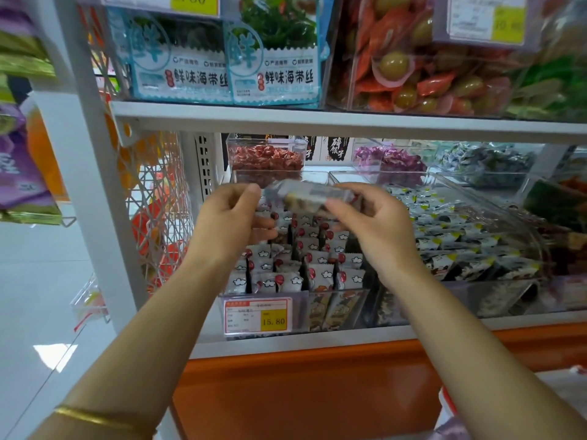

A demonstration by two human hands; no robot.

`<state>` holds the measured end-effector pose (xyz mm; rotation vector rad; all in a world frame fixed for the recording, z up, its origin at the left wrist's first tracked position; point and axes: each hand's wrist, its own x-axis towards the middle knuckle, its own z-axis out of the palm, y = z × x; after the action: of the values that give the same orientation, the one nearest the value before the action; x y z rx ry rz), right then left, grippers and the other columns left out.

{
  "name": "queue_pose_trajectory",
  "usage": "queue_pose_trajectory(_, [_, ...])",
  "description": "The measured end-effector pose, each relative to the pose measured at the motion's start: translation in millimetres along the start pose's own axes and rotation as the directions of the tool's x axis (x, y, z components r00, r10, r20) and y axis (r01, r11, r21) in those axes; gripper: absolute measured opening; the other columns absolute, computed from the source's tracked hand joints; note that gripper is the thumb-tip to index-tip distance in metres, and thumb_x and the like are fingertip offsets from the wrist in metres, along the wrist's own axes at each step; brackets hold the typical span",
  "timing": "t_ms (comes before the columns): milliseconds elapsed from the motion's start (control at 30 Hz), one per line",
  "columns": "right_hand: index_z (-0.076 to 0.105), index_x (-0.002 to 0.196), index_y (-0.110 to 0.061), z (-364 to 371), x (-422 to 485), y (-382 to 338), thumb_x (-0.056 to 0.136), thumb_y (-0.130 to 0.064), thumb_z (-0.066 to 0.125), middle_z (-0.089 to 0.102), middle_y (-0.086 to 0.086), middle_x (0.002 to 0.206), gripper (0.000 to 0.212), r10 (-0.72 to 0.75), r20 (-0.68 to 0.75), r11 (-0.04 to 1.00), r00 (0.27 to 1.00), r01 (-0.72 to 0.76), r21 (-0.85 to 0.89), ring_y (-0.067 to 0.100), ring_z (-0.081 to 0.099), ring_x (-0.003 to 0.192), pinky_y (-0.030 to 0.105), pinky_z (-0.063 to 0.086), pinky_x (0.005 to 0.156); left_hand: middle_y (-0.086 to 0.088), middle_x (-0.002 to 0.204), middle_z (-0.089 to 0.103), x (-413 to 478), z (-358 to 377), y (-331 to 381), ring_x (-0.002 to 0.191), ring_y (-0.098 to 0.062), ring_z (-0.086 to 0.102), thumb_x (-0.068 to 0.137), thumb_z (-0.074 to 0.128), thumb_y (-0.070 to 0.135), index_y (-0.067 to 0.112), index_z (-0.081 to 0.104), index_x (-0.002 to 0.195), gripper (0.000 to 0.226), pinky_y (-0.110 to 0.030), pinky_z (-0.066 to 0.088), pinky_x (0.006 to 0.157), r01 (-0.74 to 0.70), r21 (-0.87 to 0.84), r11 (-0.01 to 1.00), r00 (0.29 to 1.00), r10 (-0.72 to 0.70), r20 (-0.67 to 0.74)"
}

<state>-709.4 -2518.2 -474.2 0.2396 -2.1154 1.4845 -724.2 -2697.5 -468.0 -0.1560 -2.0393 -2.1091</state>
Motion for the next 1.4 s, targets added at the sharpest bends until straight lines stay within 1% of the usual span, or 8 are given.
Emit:
queue_pose_trajectory(133, [0.062, 0.101, -0.011, 0, 13, 10, 0.086, -0.021, 0.065, 0.065, 0.000, 0.082, 0.018, 0.178, -0.209, 0.976, 0.962, -0.145, 0.162, 0.020, 0.067, 0.066, 0.045, 0.058, 0.072, -0.003, 0.113, 0.062, 11, 7, -8, 0.072, -0.003, 0.065, 0.097, 0.044, 0.014, 0.016, 0.050, 0.128, 0.031, -0.018, 0.053, 0.059, -0.167, 0.380, 0.910, 0.984, 0.181, -0.001])
queue_pose_trajectory(233, [0.061, 0.101, -0.010, 3, 17, 14, 0.087, -0.018, 0.065, 0.063, -0.003, 0.081, 0.017, 0.176, -0.219, 0.974, 0.960, -0.137, 0.180, 0.015, 0.067, 0.059, 0.042, 0.059, 0.071, -0.011, 0.128, 0.052, 24, 16, -19, 0.106, -0.023, 0.055, 0.094, 0.041, 0.007, 0.009, 0.051, 0.127, 0.034, -0.032, 0.046, 0.085, -0.293, 0.677, 0.675, 0.956, 0.229, 0.186])
queue_pose_trajectory(400, [0.060, 0.103, -0.009, 4, 19, 18, 0.087, -0.019, 0.066, 0.060, -0.009, 0.073, 0.020, 0.200, -0.226, 0.968, 0.953, -0.157, 0.198, 0.012, 0.066, 0.054, 0.038, 0.059, 0.070, 0.002, 0.154, 0.022, 44, 27, -42, 0.144, -0.018, 0.004, 0.100, 0.025, 0.036, 0.016, 0.038, 0.139, 0.046, -0.055, 0.000, 0.113, -0.378, 0.875, 0.304, 0.904, -0.081, 0.419])
queue_pose_trajectory(533, [0.059, 0.099, -0.013, 4, 18, 18, 0.087, -0.020, 0.065, 0.059, -0.012, 0.077, 0.015, 0.160, -0.212, 0.981, 0.964, -0.130, 0.147, 0.011, 0.066, 0.054, 0.028, 0.058, 0.064, 0.003, 0.156, 0.019, 49, 28, -57, 0.144, -0.013, -0.006, 0.098, 0.010, 0.045, 0.015, 0.041, 0.135, 0.057, -0.059, -0.006, 0.110, -0.434, 0.885, 0.168, 0.868, -0.183, 0.461])
queue_pose_trajectory(800, [0.060, 0.115, -0.013, 3, 20, 13, 0.085, -0.023, 0.067, 0.056, -0.012, 0.099, 0.033, -0.007, -0.070, 0.993, 0.998, -0.001, -0.114, 0.022, 0.064, 0.094, 0.043, 0.051, 0.089, 0.000, 0.144, 0.038, 31, 19, -40, 0.140, -0.016, 0.016, 0.099, 0.020, 0.041, 0.018, 0.054, 0.124, 0.048, -0.057, 0.003, 0.113, -0.420, 0.871, 0.255, 0.871, -0.153, 0.466])
queue_pose_trajectory(1000, [0.054, 0.108, -0.012, 35, 48, 15, 0.084, -0.029, 0.068, 0.055, -0.003, 0.101, 0.032, -0.087, 0.146, 0.917, 0.985, 0.136, -0.375, 0.012, 0.049, 0.090, 0.027, 0.038, 0.071, 0.003, 0.133, 0.044, 17, 10, -33, 0.127, -0.017, 0.034, 0.096, 0.030, 0.040, 0.020, 0.058, 0.119, 0.041, -0.051, 0.019, 0.109, -0.436, 0.844, 0.313, 0.858, -0.138, 0.494])
queue_pose_trajectory(1267, [0.062, 0.112, -0.006, 69, 70, 33, 0.088, -0.027, 0.064, 0.059, 0.008, 0.119, 0.032, 0.072, 0.541, 0.774, 0.838, 0.295, -0.560, 0.023, 0.054, 0.107, 0.028, 0.041, 0.083, -0.002, 0.122, 0.053, 12, 5, -26, 0.117, -0.020, 0.043, 0.095, 0.037, 0.029, 0.012, 0.060, 0.110, 0.033, -0.046, 0.026, 0.107, -0.400, 0.790, 0.465, 0.841, -0.156, 0.518])
queue_pose_trajectory(1400, [0.066, 0.108, -0.022, 66, 74, 35, 0.094, -0.026, 0.054, 0.065, -0.002, 0.112, 0.020, 0.141, 0.639, 0.666, 0.756, 0.405, -0.626, 0.020, 0.055, 0.105, 0.037, 0.045, 0.090, -0.002, 0.085, 0.047, 12, -1, -11, 0.091, -0.026, 0.047, 0.091, 0.043, 0.016, 0.011, 0.052, 0.086, 0.011, -0.033, 0.038, 0.079, -0.410, 0.799, 0.441, 0.873, -0.066, 0.484])
